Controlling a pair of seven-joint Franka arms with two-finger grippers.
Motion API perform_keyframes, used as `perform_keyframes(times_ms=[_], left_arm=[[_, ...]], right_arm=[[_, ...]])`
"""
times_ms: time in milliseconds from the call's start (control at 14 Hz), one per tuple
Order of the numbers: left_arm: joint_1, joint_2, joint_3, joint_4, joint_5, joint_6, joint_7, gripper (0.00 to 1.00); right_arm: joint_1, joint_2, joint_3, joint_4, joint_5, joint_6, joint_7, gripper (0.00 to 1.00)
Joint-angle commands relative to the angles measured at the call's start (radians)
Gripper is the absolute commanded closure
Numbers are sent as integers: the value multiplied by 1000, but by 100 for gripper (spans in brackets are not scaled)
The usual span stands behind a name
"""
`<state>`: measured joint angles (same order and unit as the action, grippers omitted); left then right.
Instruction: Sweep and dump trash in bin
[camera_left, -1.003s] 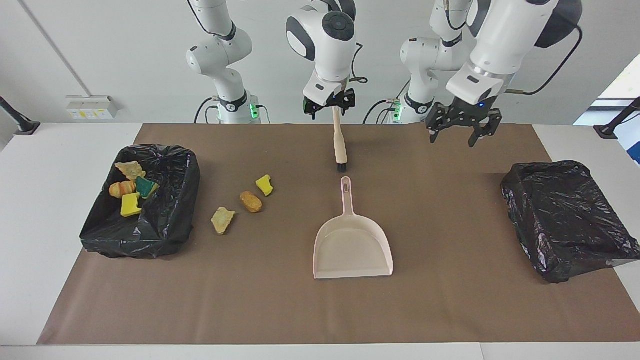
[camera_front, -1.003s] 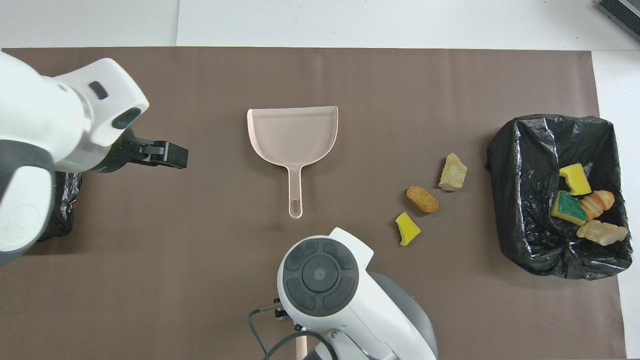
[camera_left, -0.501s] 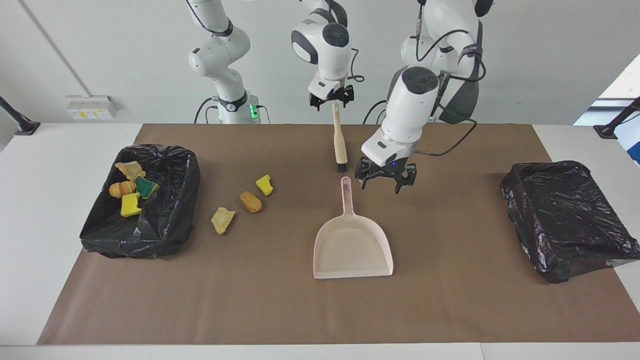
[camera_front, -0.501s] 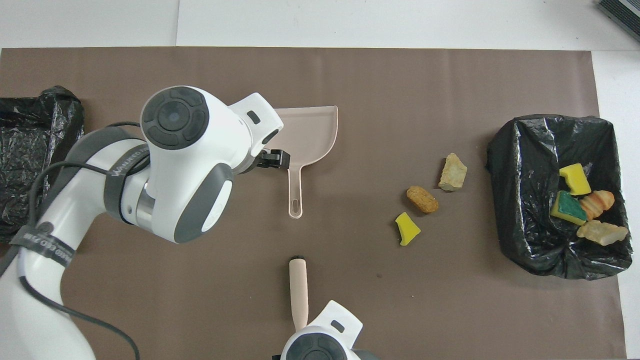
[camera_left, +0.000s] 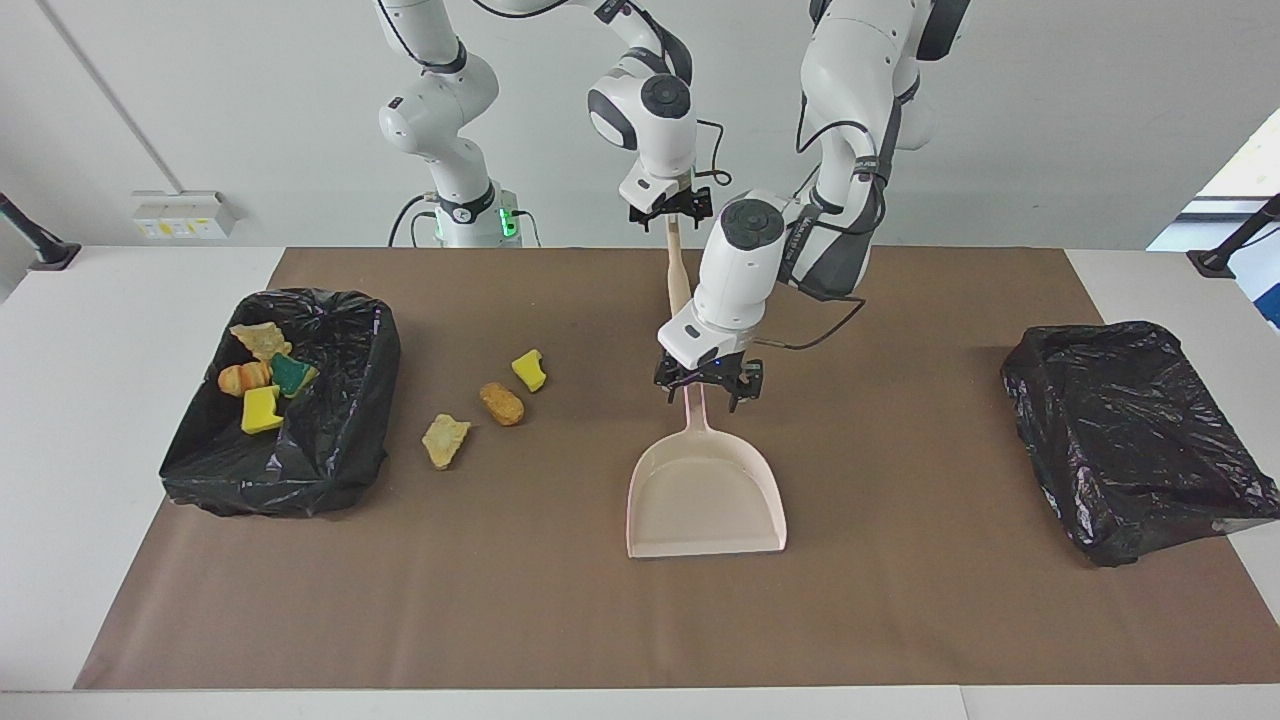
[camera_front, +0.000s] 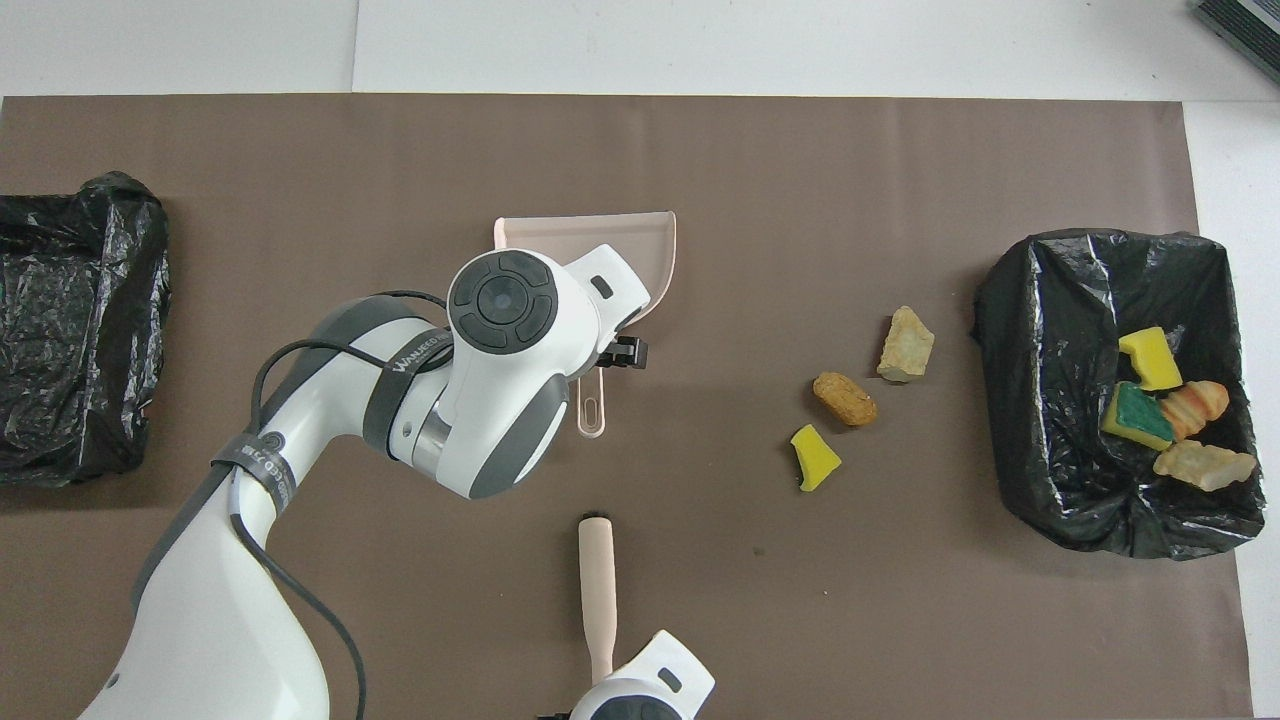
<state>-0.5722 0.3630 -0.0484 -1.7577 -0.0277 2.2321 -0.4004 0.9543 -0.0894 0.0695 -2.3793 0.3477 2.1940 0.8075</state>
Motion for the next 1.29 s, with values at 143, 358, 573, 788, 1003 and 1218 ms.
perform_keyframes(times_ms=[143,358,573,788,1003,1218], left_arm=[[-17,-2,19,-34,5,37,-50,0],[-17,-2,18,-43,5,46,-57,0],[-15,-2,16,-46,5,41,-49,12],[-17,-4,18,-55,5,25,-47,19],[-18,-6,16,-57,5,24,-47,23],[-18,-6,18,-55,5,29,-46,45]], right_arm=[[29,5,-5,-35,23,69,9,4],[27,31,-5,-37,23,98,4,9],[27,37,-5,-34,14,102,5,27],[31,37,-5,-28,8,99,18,67],[24,39,-7,-20,7,93,21,100],[21,25,-10,-18,5,86,21,100]])
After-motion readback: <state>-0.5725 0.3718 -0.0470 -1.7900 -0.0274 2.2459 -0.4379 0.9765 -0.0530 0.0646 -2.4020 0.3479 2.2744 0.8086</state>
